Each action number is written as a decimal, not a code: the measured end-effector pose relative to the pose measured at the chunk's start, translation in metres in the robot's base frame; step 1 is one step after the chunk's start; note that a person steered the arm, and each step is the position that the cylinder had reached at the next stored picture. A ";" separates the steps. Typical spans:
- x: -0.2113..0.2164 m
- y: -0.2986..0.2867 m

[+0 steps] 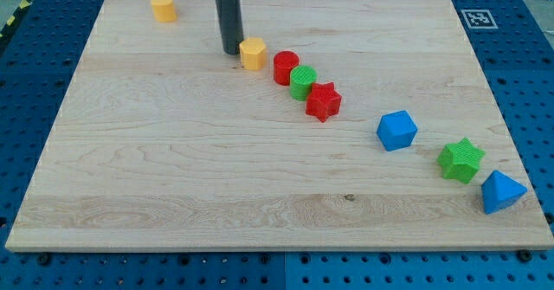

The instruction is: Push the blue cube into the bottom right of the red star

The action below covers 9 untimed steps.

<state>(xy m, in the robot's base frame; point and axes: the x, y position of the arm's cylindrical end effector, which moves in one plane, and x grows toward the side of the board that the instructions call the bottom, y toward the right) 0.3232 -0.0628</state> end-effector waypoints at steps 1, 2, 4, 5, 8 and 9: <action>0.002 0.010; 0.002 -0.010; -0.031 0.069; -0.028 0.184; 0.177 0.369; 0.240 0.368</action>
<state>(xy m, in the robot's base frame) 0.5635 0.3048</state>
